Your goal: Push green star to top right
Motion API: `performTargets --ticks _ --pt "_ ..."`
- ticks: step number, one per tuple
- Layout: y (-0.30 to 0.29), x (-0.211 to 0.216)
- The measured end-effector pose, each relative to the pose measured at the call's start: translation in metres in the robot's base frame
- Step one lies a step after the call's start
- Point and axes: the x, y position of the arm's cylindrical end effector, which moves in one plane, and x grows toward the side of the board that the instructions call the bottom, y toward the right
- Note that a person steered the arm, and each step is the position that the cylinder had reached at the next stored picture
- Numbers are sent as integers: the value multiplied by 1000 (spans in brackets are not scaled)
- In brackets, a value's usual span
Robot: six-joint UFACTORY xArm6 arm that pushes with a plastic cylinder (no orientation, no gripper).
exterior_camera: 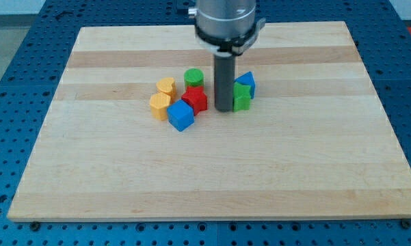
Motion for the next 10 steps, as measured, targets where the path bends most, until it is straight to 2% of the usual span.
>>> performTargets --ticks 2,4,5,7,8,10 --pt "84 -30" --pt "112 -59" --pt "118 -44" --pt "185 -38" --pt "186 -50" --pt "145 -65"
